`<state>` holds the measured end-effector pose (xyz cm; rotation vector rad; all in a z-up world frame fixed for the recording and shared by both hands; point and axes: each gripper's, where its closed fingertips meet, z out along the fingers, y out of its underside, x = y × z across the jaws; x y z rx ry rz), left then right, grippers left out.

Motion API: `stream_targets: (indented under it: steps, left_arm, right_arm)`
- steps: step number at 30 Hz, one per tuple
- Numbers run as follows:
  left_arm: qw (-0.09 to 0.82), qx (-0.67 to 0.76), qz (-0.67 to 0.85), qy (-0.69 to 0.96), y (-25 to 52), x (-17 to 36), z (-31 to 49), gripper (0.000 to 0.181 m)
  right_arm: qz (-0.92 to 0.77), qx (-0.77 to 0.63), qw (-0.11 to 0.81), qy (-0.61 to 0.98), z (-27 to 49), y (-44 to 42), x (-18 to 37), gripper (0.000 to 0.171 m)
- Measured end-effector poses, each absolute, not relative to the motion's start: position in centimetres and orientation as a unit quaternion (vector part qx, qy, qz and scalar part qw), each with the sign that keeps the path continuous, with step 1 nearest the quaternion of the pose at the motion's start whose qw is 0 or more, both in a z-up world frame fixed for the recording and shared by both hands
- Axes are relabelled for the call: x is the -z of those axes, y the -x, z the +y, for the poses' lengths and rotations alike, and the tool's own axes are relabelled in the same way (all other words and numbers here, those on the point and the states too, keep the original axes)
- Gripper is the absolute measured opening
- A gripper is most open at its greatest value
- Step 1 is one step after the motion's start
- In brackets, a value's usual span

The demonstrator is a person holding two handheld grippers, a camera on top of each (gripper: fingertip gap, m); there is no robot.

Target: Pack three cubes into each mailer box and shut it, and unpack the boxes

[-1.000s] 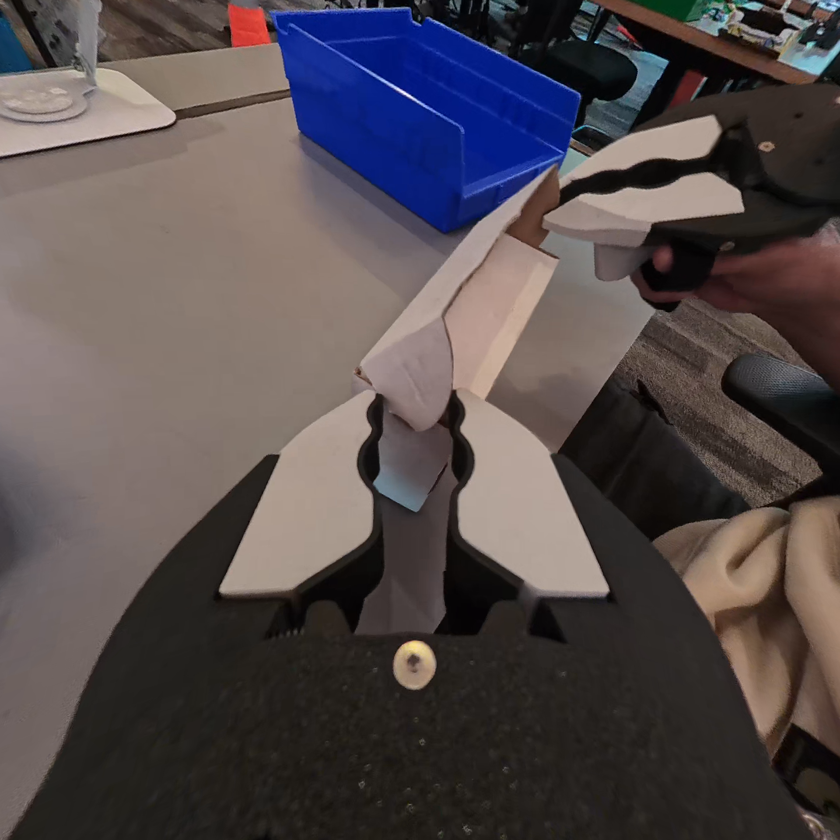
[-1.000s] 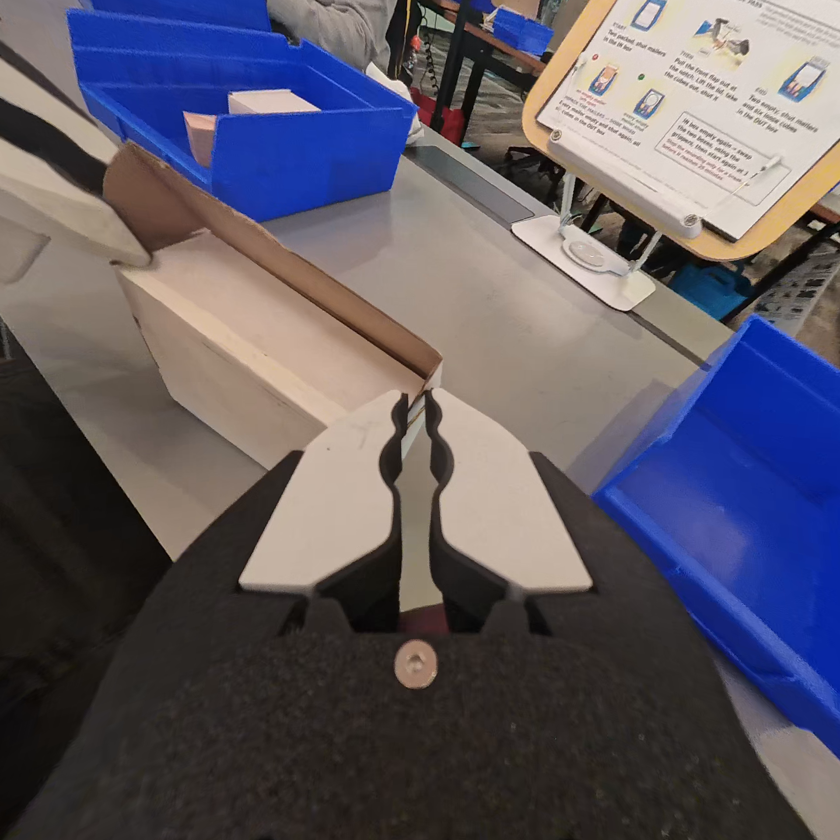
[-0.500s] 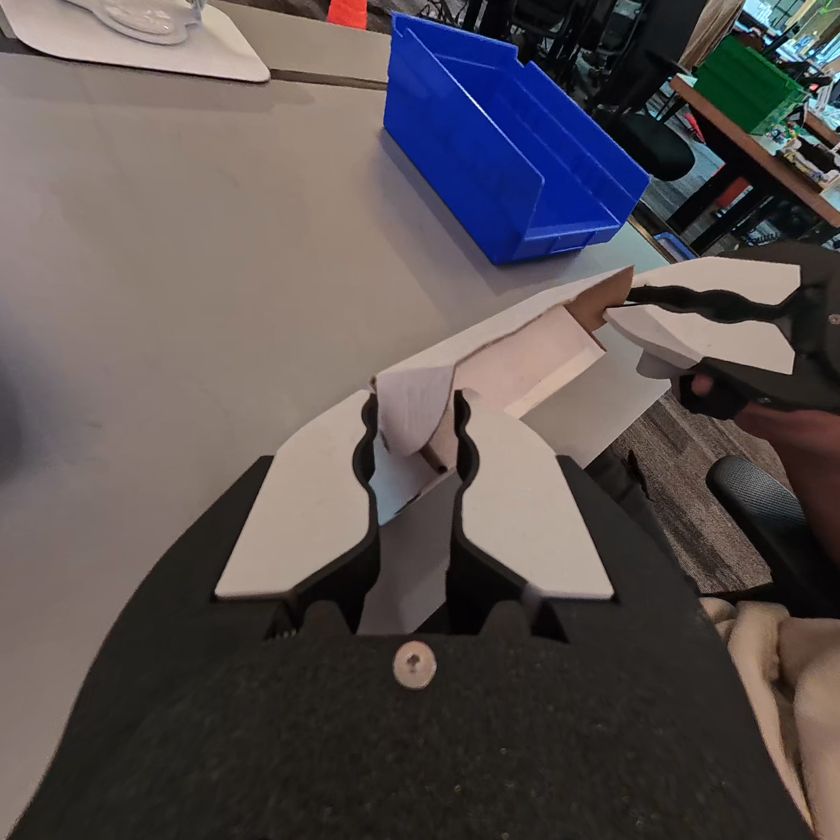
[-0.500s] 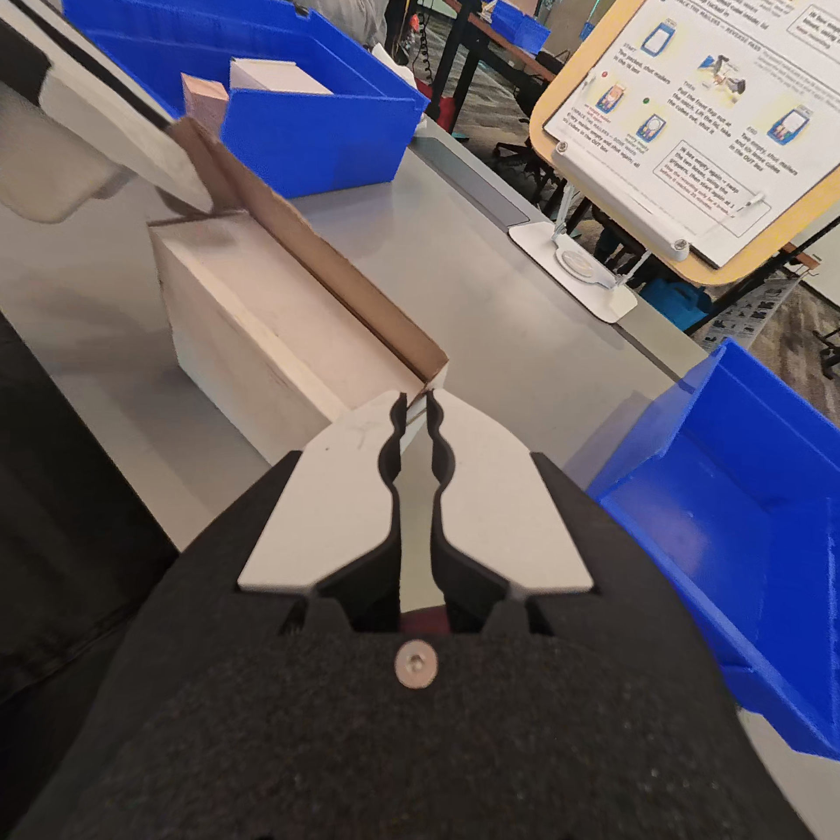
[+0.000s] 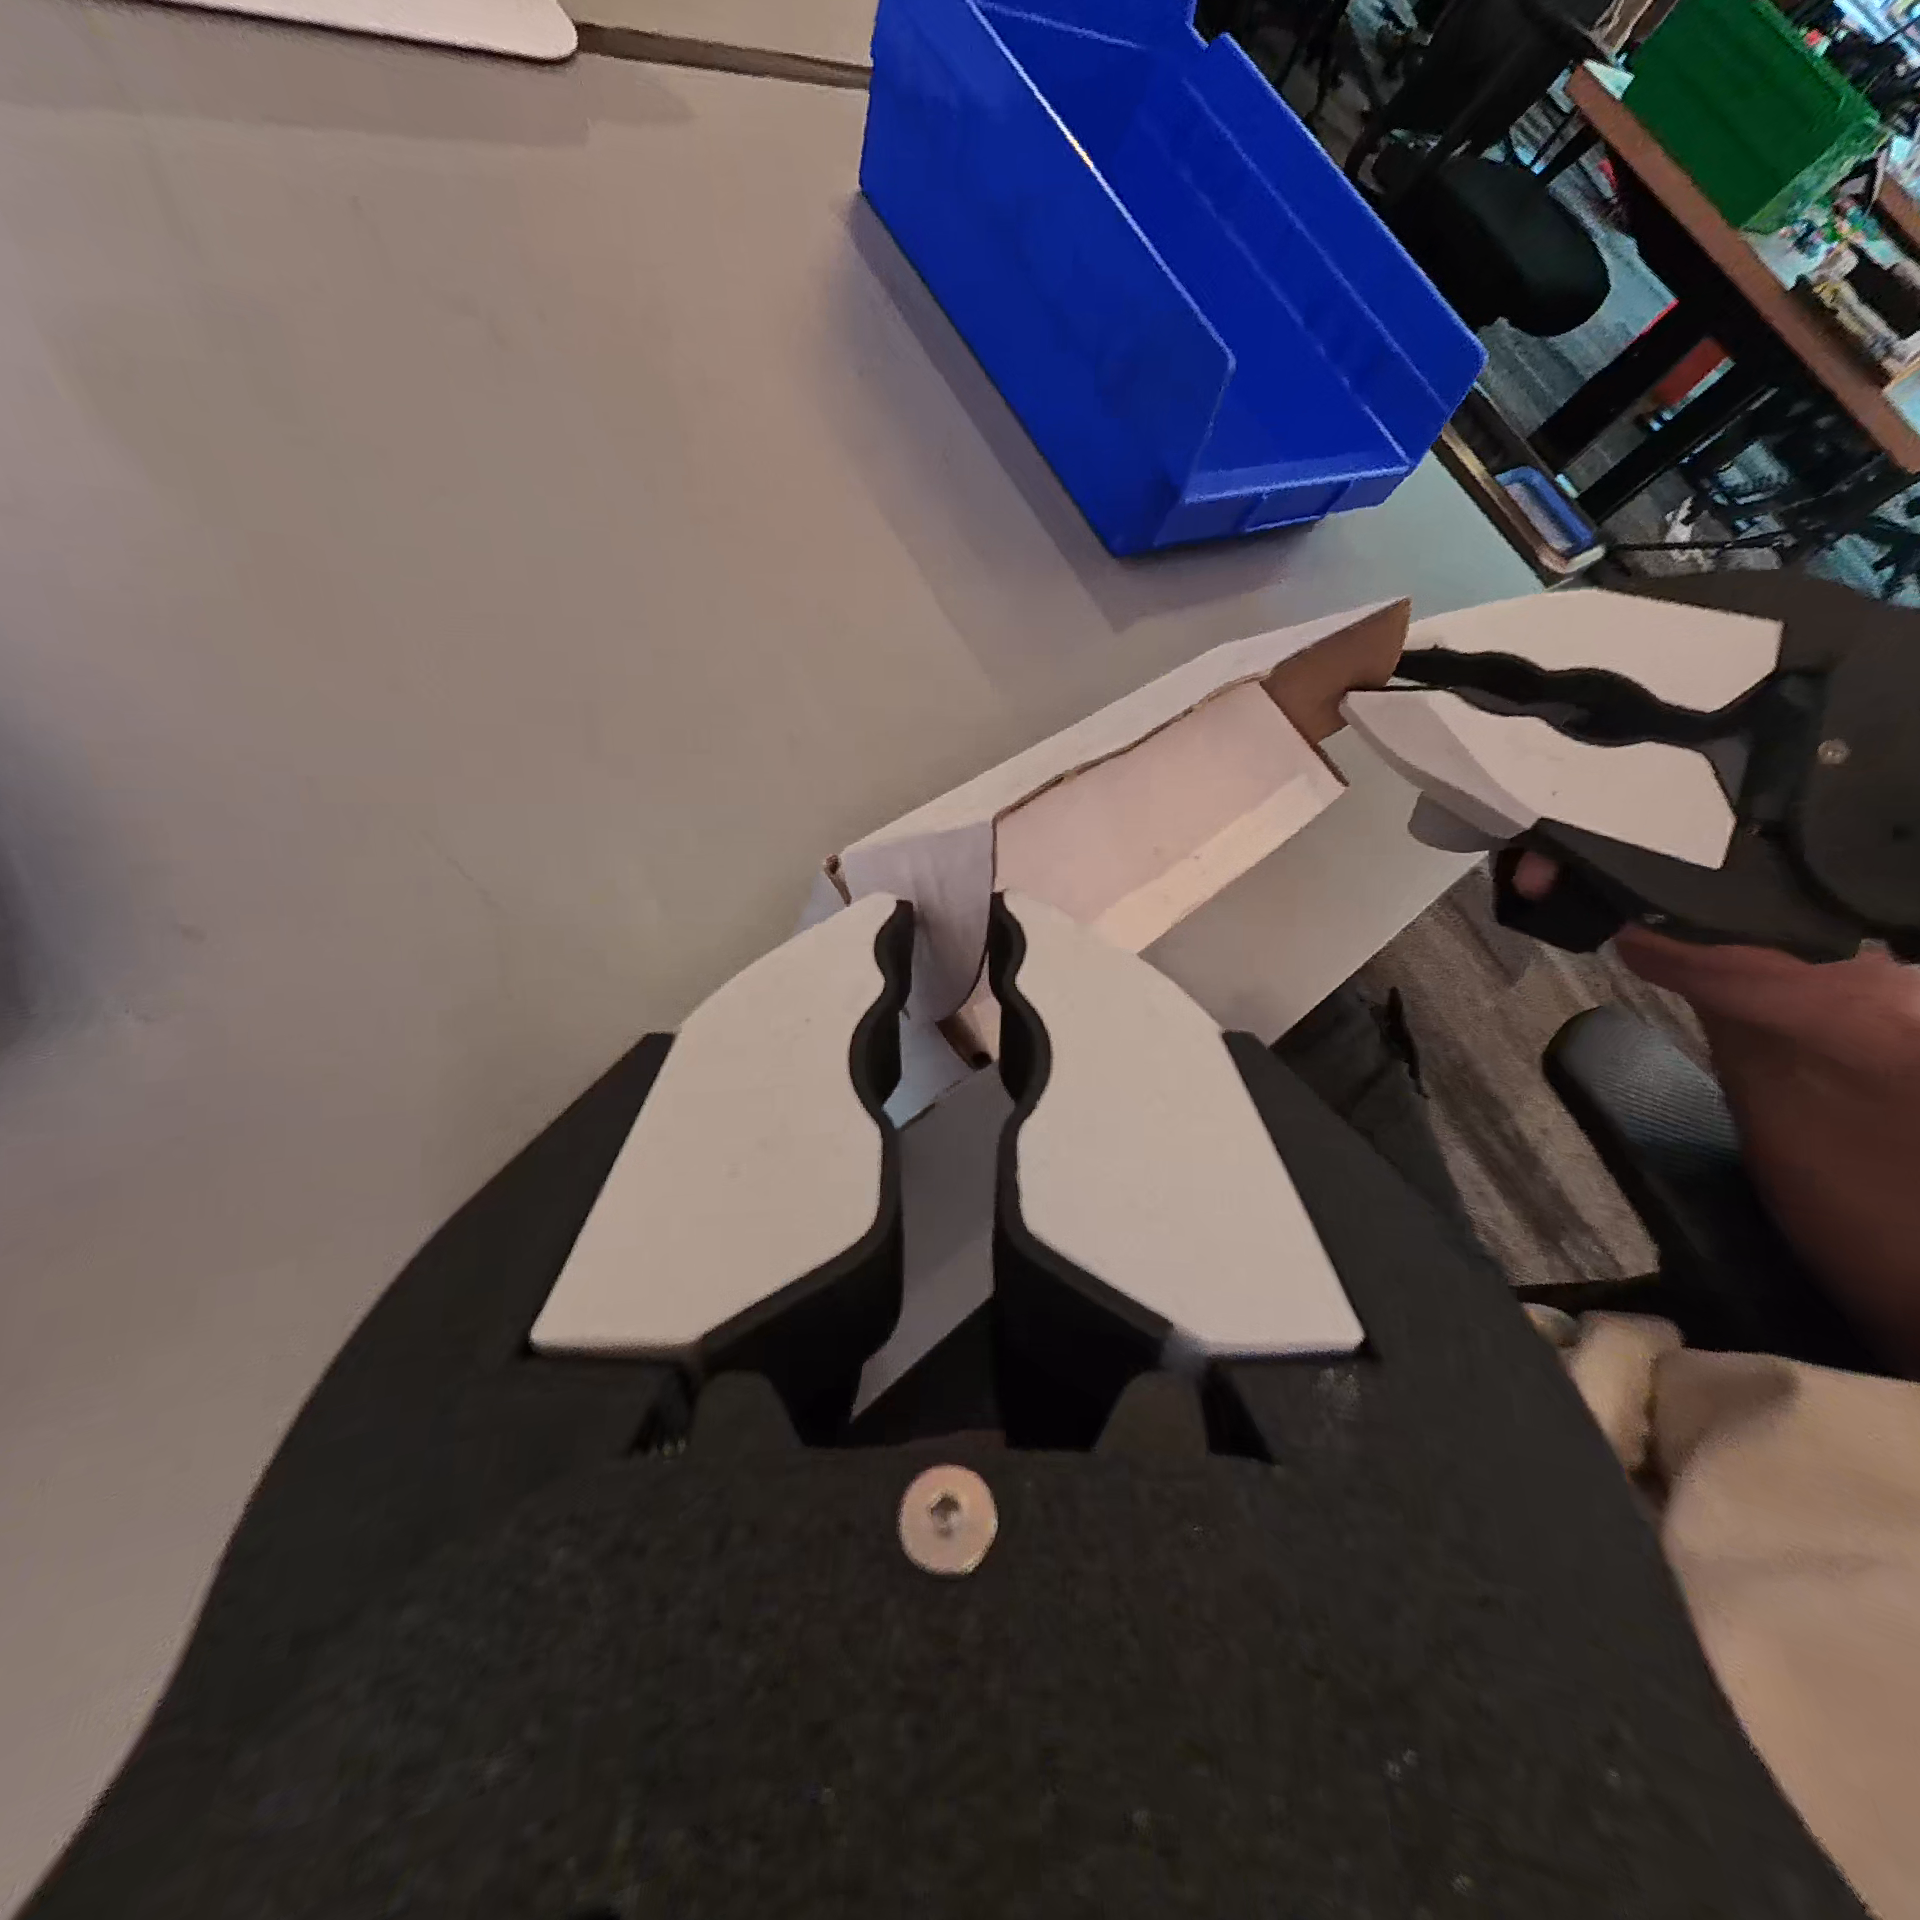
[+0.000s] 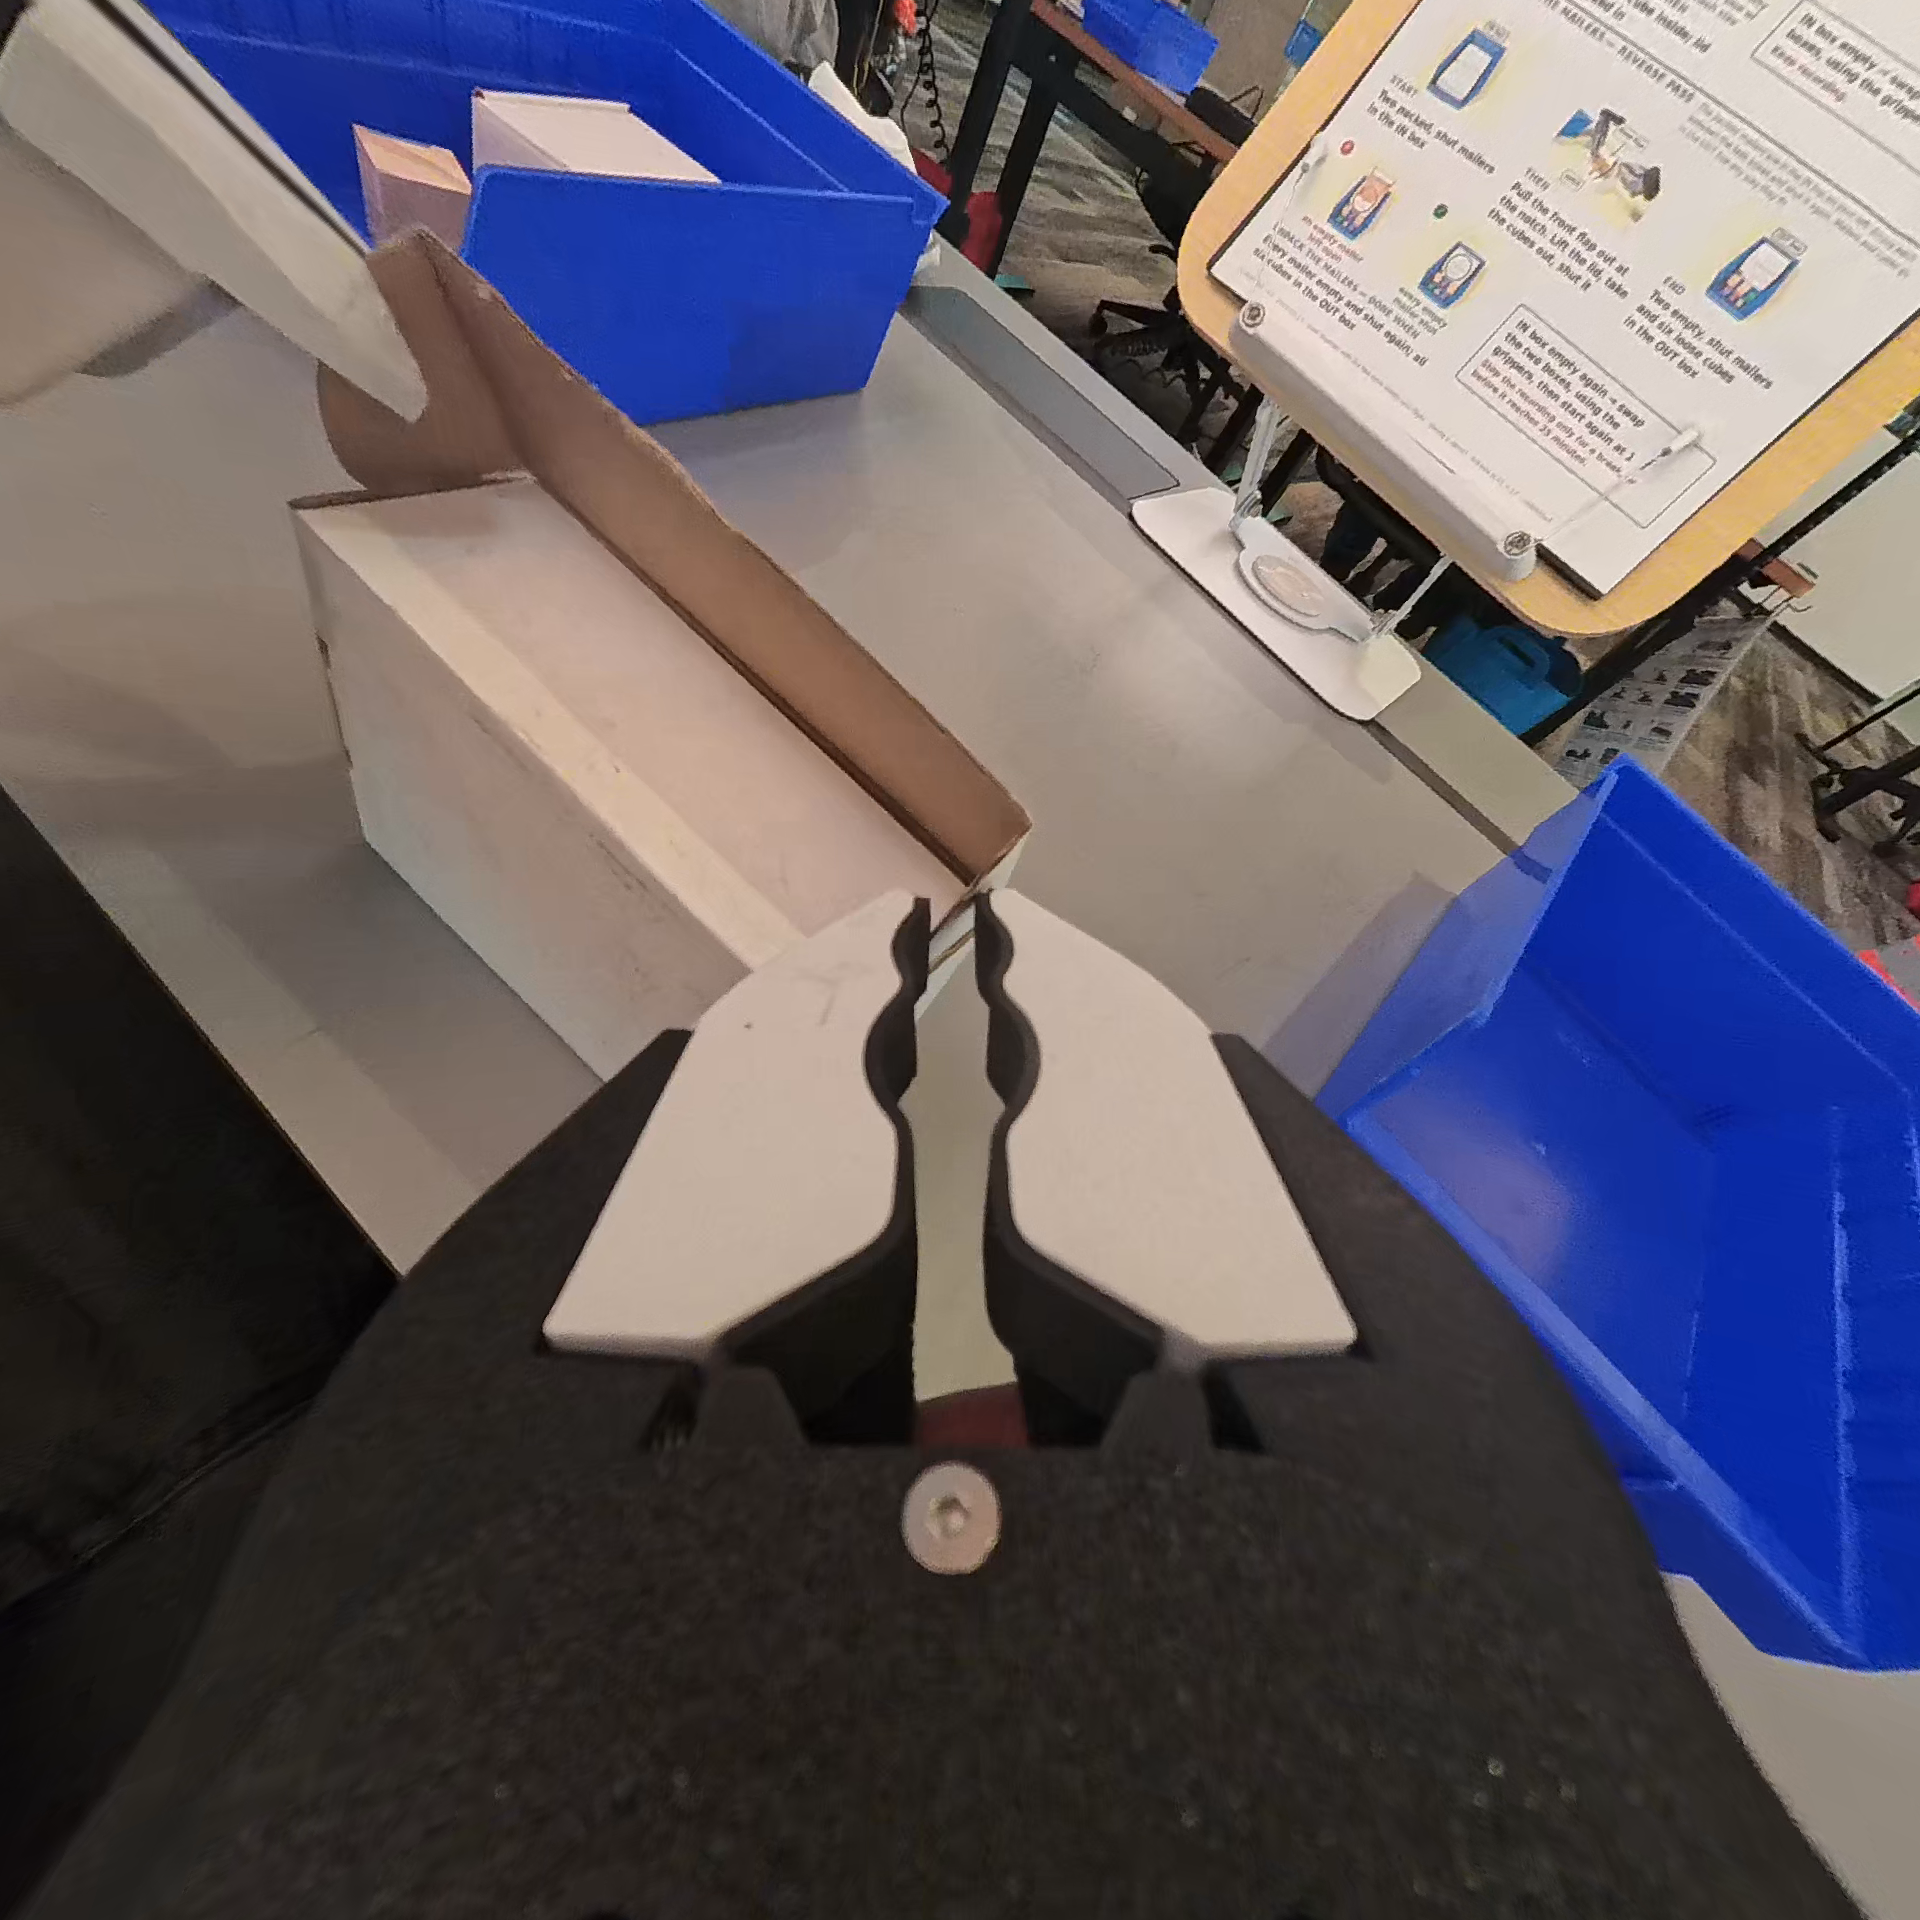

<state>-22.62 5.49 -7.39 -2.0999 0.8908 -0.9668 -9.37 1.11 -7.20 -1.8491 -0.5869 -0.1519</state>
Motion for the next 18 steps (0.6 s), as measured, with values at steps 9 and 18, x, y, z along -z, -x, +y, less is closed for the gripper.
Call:
stream_targets:
  steps: [9,18]
  left_arm:
    - [0.199,0.433,0.332,0.814,22.14,7.04,5.27,0.016]
    - [0.158,0.399,0.384,0.818,21.99,7.08,5.13,0.013]
  right_arm:
    - [-0.252,0.072,0.567,0.781,1.06,9.13,6.89,0.007]
    - [-0.261,0.094,0.568,0.775,0.96,8.92,6.73,0.007]
